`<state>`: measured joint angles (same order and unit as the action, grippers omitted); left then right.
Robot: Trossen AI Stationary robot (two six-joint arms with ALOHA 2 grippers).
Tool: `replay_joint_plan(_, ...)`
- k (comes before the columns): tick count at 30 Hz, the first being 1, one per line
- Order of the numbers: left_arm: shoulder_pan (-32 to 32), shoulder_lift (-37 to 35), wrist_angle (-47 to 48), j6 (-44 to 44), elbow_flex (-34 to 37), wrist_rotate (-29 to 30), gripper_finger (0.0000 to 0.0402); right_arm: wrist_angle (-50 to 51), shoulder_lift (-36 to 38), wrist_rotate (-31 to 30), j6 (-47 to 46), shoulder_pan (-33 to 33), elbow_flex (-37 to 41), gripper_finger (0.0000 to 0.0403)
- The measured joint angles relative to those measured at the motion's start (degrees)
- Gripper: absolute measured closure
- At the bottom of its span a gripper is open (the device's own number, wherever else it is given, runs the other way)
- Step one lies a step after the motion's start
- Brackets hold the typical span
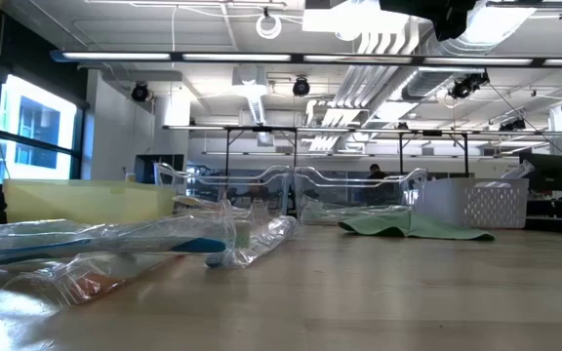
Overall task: Pick & Place Toothbrushes
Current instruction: Move the blue and purple toothbrush into the centre of the table
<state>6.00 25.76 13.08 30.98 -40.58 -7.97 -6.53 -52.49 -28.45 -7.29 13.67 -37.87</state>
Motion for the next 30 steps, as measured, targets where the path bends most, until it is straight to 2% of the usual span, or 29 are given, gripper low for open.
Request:
replay_joint_plan(13, 0.0, 0.0, 0.0, -0.2, 0.0, 0.2, 0.023, 1.5, -0.3, -0.2, -0.9, 7.5, 0.0, 0.0401)
replay_joint_plan(30, 0.0, 0.0, 0.5, -1.6, 0.0, 0.2, 0.023, 21.9, -0.3, 0.2, -23.0, 15.1, 0.0, 0.0401)
